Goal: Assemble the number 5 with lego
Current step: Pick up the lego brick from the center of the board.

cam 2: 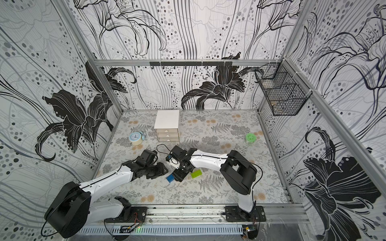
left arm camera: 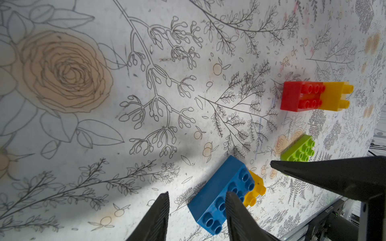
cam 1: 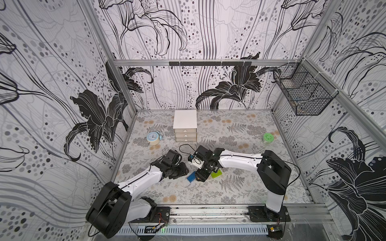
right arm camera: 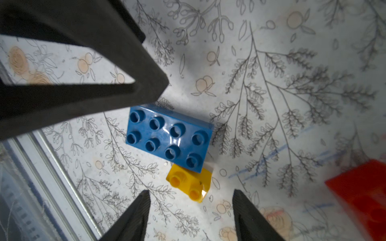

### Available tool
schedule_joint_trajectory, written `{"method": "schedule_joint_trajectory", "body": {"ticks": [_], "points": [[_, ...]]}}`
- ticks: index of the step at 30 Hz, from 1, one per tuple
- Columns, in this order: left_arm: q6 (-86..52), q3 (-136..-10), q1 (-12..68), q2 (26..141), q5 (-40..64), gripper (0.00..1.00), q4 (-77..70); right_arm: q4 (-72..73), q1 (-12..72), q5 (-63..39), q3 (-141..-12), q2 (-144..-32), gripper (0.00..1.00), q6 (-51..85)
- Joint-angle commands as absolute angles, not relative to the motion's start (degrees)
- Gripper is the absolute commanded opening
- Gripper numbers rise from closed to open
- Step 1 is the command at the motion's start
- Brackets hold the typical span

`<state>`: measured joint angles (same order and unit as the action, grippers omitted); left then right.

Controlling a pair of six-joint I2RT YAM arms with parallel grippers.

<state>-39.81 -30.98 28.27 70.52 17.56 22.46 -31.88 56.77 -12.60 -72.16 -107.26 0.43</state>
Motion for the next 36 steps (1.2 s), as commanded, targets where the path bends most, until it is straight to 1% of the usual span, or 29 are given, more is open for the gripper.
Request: {"method": "schedule_joint_trajectory", "body": {"ticks": [1,9,16,20,23,26,29,32,36], "points": [[-39.2,-30.6,27.7,70.1,17.6,0.48,20.6,-33.2,57.5,-11.2,-74.7,-109.4,0.66,-3.4],[-39.1,-30.8,27.3,70.6,17.8,0.48,20.3,-36.8,58.4,-11.4,-78.0,-112.5,0.63,-5.2],[-38.9,-30.8,27.2,71.2,18.0,0.48,19.8,-38.4,59.4,-12.0,-76.7,-111.4,0.62,-4.4],[-38.7,-30.9,27.1,72.0,18.2,0.48,19.4,-39.0,60.2,-12.3,-76.2,-110.8,0.59,-4.0],[-38.6,-31.0,27.0,72.4,18.5,0.47,19.3,-39.5,60.7,-12.3,-76.3,-110.6,0.56,-3.6],[-38.7,-30.9,27.0,72.4,18.5,0.47,19.2,-40.1,61.0,-12.5,-76.7,-110.7,0.48,-3.4],[-38.8,-30.7,27.0,72.3,18.6,0.47,19.1,-40.7,61.4,-12.6,-77.0,-110.9,0.46,-3.6],[-38.8,-30.6,27.0,72.1,18.6,0.47,19.2,-41.0,61.8,-12.1,-77.4,-111.1,0.46,-3.8],[-38.8,-30.6,27.0,72.2,18.5,0.47,19.1,-40.0,62.1,-9.3,-77.9,-111.5,0.51,-3.5]]}}
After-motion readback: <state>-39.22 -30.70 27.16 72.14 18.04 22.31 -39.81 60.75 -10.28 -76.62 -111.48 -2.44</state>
